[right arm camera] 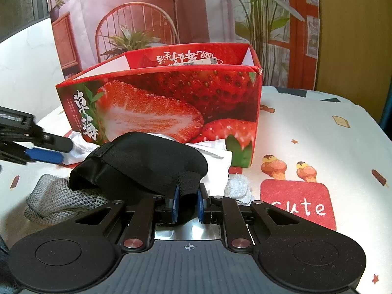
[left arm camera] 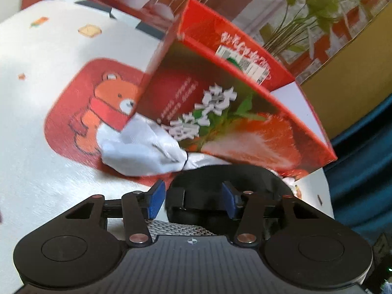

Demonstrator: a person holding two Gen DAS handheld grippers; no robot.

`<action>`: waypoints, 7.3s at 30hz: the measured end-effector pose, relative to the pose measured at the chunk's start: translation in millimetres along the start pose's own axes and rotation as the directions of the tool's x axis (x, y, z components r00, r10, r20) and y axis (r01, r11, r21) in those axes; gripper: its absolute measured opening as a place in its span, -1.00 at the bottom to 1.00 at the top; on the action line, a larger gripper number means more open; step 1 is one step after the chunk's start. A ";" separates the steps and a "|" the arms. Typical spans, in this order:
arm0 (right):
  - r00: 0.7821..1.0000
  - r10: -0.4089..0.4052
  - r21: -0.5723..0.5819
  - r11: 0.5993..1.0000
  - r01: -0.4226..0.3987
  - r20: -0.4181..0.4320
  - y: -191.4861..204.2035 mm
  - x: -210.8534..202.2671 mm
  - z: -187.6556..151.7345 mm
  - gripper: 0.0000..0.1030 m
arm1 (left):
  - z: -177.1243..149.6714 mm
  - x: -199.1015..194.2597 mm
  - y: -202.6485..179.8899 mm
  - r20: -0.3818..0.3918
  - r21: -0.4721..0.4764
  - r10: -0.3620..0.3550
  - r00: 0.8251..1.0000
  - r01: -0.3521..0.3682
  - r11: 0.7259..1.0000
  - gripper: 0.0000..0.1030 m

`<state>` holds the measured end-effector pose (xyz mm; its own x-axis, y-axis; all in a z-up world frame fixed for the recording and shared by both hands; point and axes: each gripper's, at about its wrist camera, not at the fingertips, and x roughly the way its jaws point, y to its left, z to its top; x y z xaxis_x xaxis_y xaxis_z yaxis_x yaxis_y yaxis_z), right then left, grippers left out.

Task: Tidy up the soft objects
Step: 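Lift the black eye mask with both grippers toward the red box, then lower the eye mask into the red box and open both grippers, then move the right gripper to the clear plastic bag on the pile, then grasp the clear plastic bag with the right gripper and lift it toward the box, then raise the bag over the box rim with the right gripper while the left gripper grips it too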

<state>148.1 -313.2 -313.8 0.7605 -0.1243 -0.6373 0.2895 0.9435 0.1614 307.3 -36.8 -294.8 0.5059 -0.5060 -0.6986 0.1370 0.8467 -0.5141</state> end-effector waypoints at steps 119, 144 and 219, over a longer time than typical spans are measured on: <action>0.991 -0.008 0.021 1.000 0.005 0.137 11.5 -34.2 59.0 0.52 | 0.9 -75.3 -54.6 0.204 0.321 0.086 0.975 -0.150 0.935 0.44; 0.994 0.003 0.103 0.995 0.007 -0.105 1.5 -17.4 -8.6 0.60 | -59.4 -43.2 -27.0 -0.003 0.220 0.112 0.994 -0.108 0.970 -0.30; 0.970 0.238 0.076 0.968 -0.241 0.053 42.9 -27.8 72.5 0.10 | -26.7 -33.4 -92.8 0.227 0.502 0.012 0.974 -0.128 0.856 -0.22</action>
<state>181.5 -291.6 -234.5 0.8374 0.0872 -0.5396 0.1406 0.9196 0.3668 255.0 -102.9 -237.0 0.6880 -0.4449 -0.5734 0.4796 0.8717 -0.1008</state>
